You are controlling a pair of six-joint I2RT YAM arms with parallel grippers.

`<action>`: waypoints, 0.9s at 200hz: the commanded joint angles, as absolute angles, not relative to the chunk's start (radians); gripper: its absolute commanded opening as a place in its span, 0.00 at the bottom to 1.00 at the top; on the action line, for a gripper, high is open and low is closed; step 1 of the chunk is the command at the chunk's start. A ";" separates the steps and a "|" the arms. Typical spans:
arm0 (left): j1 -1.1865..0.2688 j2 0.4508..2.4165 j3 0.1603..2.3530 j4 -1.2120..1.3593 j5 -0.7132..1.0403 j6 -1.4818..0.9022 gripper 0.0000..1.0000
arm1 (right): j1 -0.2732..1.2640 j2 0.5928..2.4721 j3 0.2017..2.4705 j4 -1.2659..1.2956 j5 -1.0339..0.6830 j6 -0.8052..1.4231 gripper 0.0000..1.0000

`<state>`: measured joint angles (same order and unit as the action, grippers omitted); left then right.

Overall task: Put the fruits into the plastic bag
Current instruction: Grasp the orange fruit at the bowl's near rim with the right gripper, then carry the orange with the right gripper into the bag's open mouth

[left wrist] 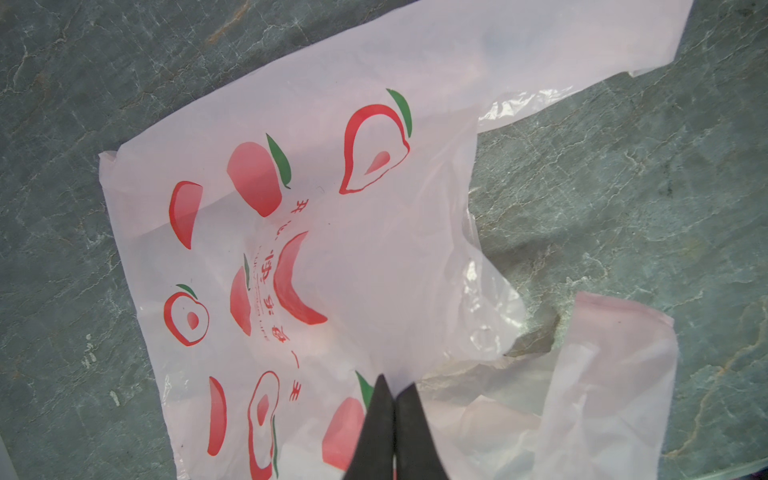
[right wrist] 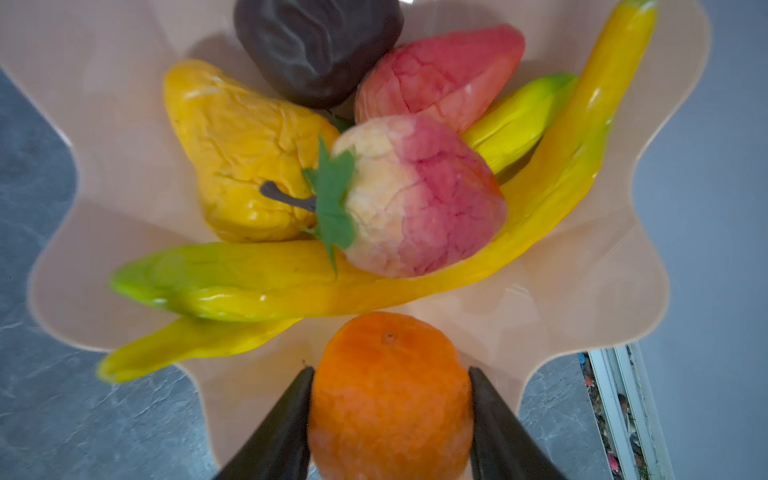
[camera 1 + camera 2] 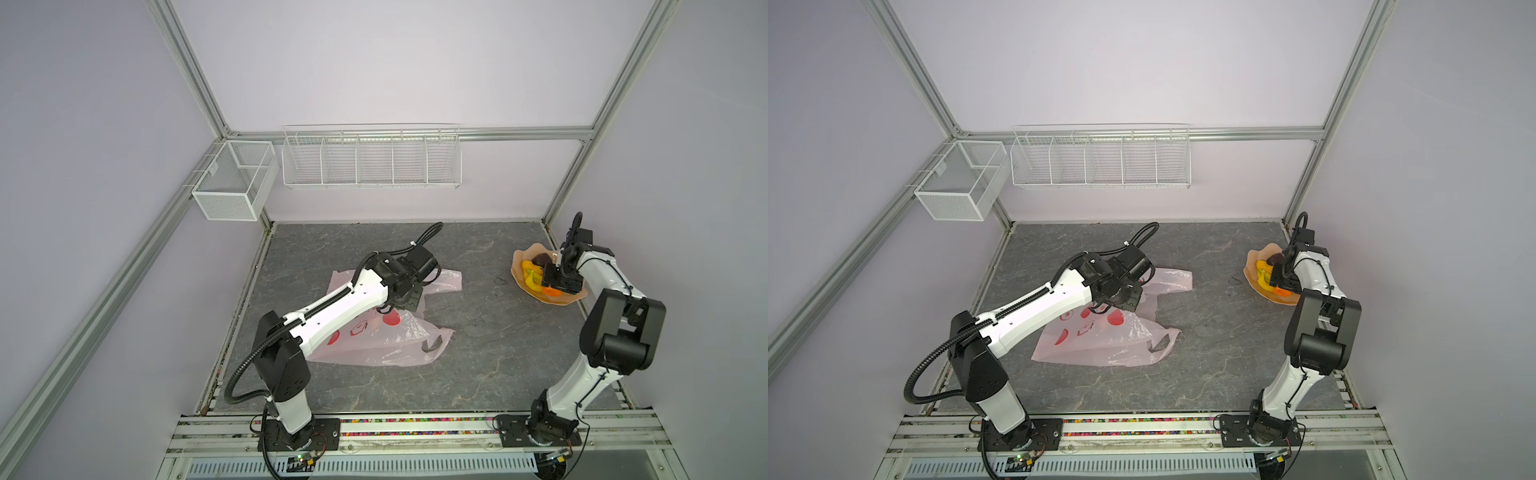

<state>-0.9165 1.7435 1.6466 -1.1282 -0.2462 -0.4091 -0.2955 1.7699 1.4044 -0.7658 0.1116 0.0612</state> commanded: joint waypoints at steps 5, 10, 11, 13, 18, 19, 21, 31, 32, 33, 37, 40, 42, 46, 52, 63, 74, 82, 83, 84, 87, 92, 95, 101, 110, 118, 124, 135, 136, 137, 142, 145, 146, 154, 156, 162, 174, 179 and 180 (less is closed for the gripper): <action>-0.914 1.735 1.683 -1.151 -0.263 -0.402 0.00 | -0.293 1.690 1.417 -0.797 0.070 0.091 0.32; -0.913 1.734 1.682 -1.149 -0.264 -0.400 0.00 | -0.292 1.681 1.416 -0.801 0.064 0.094 0.32; -0.914 1.734 1.682 -1.149 -0.264 -0.400 0.00 | -0.292 1.679 1.417 -0.802 0.063 0.095 0.32; -0.914 1.733 1.681 -1.150 -0.263 -0.400 0.00 | -0.292 1.674 1.418 -0.803 0.060 0.097 0.32; -0.913 1.733 1.681 -1.150 -0.263 -0.399 0.00 | -0.293 1.664 1.418 -0.807 0.051 0.102 0.32; -0.913 1.733 1.681 -1.150 -0.263 -0.399 0.00 | -0.292 1.661 1.418 -0.807 0.050 0.101 0.32; -0.913 1.733 1.680 -1.150 -0.262 -0.399 0.00 | -0.293 1.657 1.417 -0.807 0.046 0.103 0.32; -0.913 1.732 1.681 -1.147 -0.262 -0.398 0.00 | -0.292 1.635 1.416 -0.811 0.023 0.114 0.32; -0.913 1.732 1.680 -1.147 -0.261 -0.398 0.00 | -0.292 1.632 1.416 -0.811 0.022 0.115 0.32; -0.913 1.732 1.680 -1.147 -0.262 -0.397 0.00 | -0.292 1.630 1.416 -0.811 0.018 0.117 0.32; -0.913 1.733 1.680 -1.148 -0.262 -0.396 0.00 | -0.292 1.619 1.414 -0.811 0.007 0.120 0.32; -0.913 1.731 1.679 -1.147 -0.262 -0.396 0.00 | -0.292 1.613 1.413 -0.811 -0.003 0.122 0.32; -0.914 1.731 1.679 -1.146 -0.262 -0.395 0.00 | -0.293 1.609 1.413 -0.811 -0.011 0.124 0.32; -0.913 1.730 1.677 -1.147 -0.262 -0.394 0.00 | -0.293 1.600 1.411 -0.813 -0.024 0.126 0.32; -0.913 1.729 1.677 -1.145 -0.262 -0.394 0.00 | -0.293 1.589 1.409 -0.814 -0.051 0.132 0.32; -0.913 1.728 1.676 -1.144 -0.260 -0.393 0.00 | -0.292 1.570 1.405 -0.815 -0.097 0.137 0.32; -0.913 1.726 1.674 -1.143 -0.259 -0.393 0.00 | -0.293 1.555 1.402 -0.823 -0.125 0.147 0.32; -0.913 1.724 1.672 -1.144 -0.260 -0.393 0.00 | -0.293 1.545 1.399 -0.824 -0.142 0.150 0.32; -0.913 1.724 1.671 -1.143 -0.260 -0.392 0.00 | -0.293 1.543 1.398 -0.825 -0.144 0.151 0.32; -0.913 1.724 1.671 -1.143 -0.260 -0.392 0.00 | -0.292 1.542 1.398 -0.824 -0.146 0.151 0.32; -0.913 1.723 1.671 -1.141 -0.259 -0.392 0.00 | -0.294 1.538 1.395 -0.824 -0.153 0.153 0.32; -0.914 1.722 1.671 -1.142 -0.257 -0.390 0.00 | -0.294 1.530 1.394 -0.825 -0.166 0.156 0.32; -0.913 1.723 1.669 -1.142 -0.257 -0.389 0.00 | -0.293 1.528 1.392 -0.824 -0.174 0.157 0.32; -0.913 1.721 1.669 -1.143 -0.257 -0.388 0.00 | -0.293 1.520 1.390 -0.824 -0.190 0.159 0.32; -0.914 1.719 1.668 -1.142 -0.257 -0.387 0.00 | -0.294 1.511 1.386 -0.824 -0.213 0.163 0.32; -0.914 1.718 1.666 -1.143 -0.256 -0.386 0.00 | -0.294 1.503 1.384 -0.824 -0.237 0.167 0.31; -0.913 1.717 1.666 -1.144 -0.256 -0.386 0.00 | -0.294 1.497 1.380 -0.824 -0.257 0.171 0.31; -0.913 1.716 1.666 -1.142 -0.255 -0.385 0.00 | -0.294 1.487 1.372 -0.824 -0.298 0.176 0.31; -0.913 1.715 1.666 -1.142 -0.255 -0.385 0.00 | -0.295 1.486 1.372 -0.825 -0.302 0.176 0.31; -0.913 1.716 1.666 -1.142 -0.255 -0.385 0.00 | -0.295 1.486 1.371 -0.825 -0.306 0.177 0.31; -0.913 1.714 1.665 -1.142 -0.255 -0.384 0.00 | -0.295 1.482 1.367 -0.825 -0.330 0.181 0.31; -0.913 1.714 1.664 -1.141 -0.253 -0.383 0.00 | -0.296 1.480 1.364 -0.825 -0.347 0.183 0.31; -0.913 1.713 1.664 -1.141 -0.253 -0.383 0.00 | -0.296 1.479 1.363 -0.825 -0.351 0.184 0.31; -0.914 1.711 1.663 -1.139 -0.254 -0.383 0.00 | -0.296 1.472 1.351 -0.820 -0.400 0.193 0.31; -0.913 1.711 1.662 -1.139 -0.253 -0.383 0.00 | -0.296 1.470 1.347 -0.817 -0.414 0.195 0.31; -0.914 1.710 1.660 -1.137 -0.252 -0.383 0.00 | -0.295 1.463 1.335 -0.811 -0.445 0.205 0.31; -0.914 1.707 1.657 -1.135 -0.249 -0.382 0.00 | -0.296 1.449 1.306 -0.791 -0.510 0.228 0.31; -0.913 1.705 1.657 -1.134 -0.248 -0.382 0.00 | -0.296 1.442 1.294 -0.785 -0.540 0.237 0.31; -0.913 1.705 1.657 -1.135 -0.248 -0.382 0.00 | -0.295 1.441 1.292 -0.783 -0.546 0.239 0.31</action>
